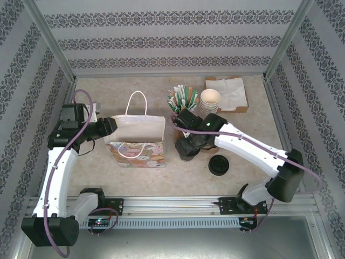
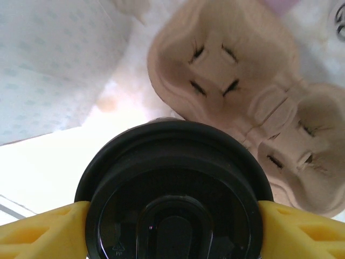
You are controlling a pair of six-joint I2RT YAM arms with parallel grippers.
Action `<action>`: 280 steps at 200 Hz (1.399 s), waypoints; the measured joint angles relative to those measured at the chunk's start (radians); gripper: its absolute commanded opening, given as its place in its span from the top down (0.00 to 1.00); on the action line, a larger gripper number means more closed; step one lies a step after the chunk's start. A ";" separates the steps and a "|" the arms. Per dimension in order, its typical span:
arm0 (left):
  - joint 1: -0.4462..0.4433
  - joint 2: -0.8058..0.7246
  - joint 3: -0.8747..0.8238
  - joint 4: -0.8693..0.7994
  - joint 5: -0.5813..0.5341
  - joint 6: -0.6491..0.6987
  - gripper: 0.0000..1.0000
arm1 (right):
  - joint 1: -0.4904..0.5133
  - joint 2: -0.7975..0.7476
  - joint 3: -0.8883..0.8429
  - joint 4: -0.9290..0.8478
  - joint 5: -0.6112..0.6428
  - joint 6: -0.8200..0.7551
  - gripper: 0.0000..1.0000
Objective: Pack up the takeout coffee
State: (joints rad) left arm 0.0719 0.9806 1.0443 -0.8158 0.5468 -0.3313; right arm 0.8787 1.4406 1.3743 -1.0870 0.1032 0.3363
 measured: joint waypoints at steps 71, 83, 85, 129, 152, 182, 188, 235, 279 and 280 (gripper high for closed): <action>-0.014 0.014 0.000 0.000 0.093 0.015 0.62 | 0.000 -0.070 0.296 -0.156 0.020 -0.056 0.26; -0.019 0.015 0.000 0.000 0.102 0.015 0.62 | 0.000 -0.071 0.339 -0.186 0.032 -0.065 0.26; -0.019 0.016 0.000 0.000 0.104 0.015 0.62 | 0.000 -0.071 0.347 -0.191 0.034 -0.067 0.26; -0.052 0.021 0.000 0.001 0.126 0.015 0.62 | 0.000 -0.075 0.503 -0.278 0.112 -0.108 0.27; -0.080 0.026 0.000 0.002 0.131 0.013 0.62 | 0.000 -0.081 0.587 -0.301 0.141 -0.132 0.27; -0.127 0.026 0.000 0.014 0.130 0.005 0.62 | 0.010 -0.073 0.700 -0.322 0.166 -0.162 0.27; -0.138 0.026 0.000 0.018 0.128 0.005 0.62 | 0.016 -0.067 0.721 -0.324 0.170 -0.167 0.27; -0.197 0.026 0.000 0.028 0.111 -0.010 0.61 | 0.076 0.023 0.847 -0.324 0.164 -0.219 0.27; -0.197 0.016 0.001 0.027 0.073 -0.009 0.59 | 0.107 0.143 0.880 -0.312 0.092 -0.241 0.27; -0.197 0.015 0.001 0.027 0.072 -0.009 0.58 | 0.108 0.145 0.881 -0.312 0.090 -0.242 0.27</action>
State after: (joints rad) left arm -0.1253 0.9958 1.0454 -0.7883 0.6189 -0.3405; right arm 0.9867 1.5860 2.2555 -1.3987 0.1936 0.0944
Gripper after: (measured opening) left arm 0.400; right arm 0.731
